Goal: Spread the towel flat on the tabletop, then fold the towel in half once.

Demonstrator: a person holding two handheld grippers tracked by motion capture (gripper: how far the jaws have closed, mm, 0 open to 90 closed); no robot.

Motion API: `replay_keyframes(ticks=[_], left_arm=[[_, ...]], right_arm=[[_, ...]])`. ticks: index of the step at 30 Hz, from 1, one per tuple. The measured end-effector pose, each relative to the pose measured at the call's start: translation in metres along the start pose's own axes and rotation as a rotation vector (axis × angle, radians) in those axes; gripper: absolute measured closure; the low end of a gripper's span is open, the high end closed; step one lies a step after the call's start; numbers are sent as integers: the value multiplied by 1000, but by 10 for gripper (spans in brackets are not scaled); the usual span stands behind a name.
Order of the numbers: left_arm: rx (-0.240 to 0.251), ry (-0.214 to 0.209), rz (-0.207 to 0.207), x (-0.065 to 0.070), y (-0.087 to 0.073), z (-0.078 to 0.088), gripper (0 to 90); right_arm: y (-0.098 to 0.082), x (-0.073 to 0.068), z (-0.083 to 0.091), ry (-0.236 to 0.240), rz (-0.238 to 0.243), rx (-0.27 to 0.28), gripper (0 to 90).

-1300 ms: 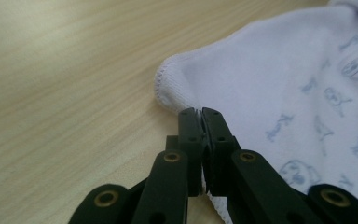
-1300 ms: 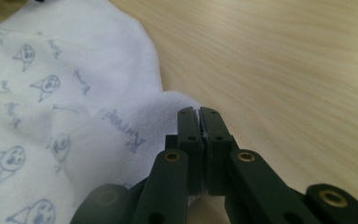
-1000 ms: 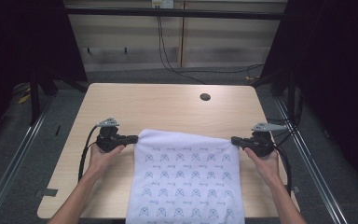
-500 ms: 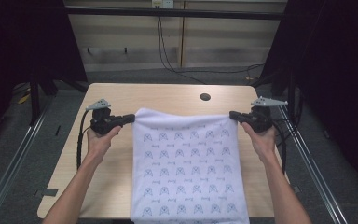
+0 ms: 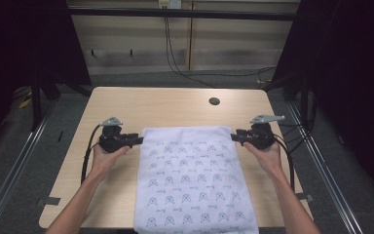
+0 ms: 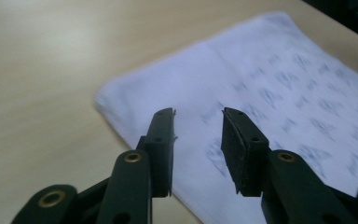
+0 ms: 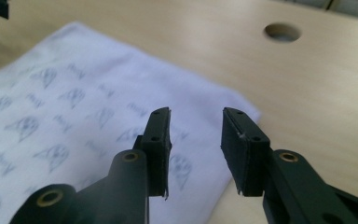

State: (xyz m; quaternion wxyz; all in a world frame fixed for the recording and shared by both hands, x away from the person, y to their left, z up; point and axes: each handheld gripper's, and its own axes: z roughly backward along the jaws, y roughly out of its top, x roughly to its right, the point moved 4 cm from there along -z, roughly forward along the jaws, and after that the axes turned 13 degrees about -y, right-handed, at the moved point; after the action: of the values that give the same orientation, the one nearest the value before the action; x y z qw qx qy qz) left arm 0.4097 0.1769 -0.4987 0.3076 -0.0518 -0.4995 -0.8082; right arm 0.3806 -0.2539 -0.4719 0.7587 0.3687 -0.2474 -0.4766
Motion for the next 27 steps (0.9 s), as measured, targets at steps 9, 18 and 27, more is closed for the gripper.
replay_keyframes(ticks=[9,18,27], left_arm=[[-136,-39,-34,13,-30,-28,630],[-151,-54,-65,31,-37,-29,630],[-214,-103,-90,65,-56,-19,634]], right_arm=[[-48,-26,-25,57,79,-164,647],[-73,-26,4,70,90,-173,770],[-92,-47,37,117,103,-211,696]])
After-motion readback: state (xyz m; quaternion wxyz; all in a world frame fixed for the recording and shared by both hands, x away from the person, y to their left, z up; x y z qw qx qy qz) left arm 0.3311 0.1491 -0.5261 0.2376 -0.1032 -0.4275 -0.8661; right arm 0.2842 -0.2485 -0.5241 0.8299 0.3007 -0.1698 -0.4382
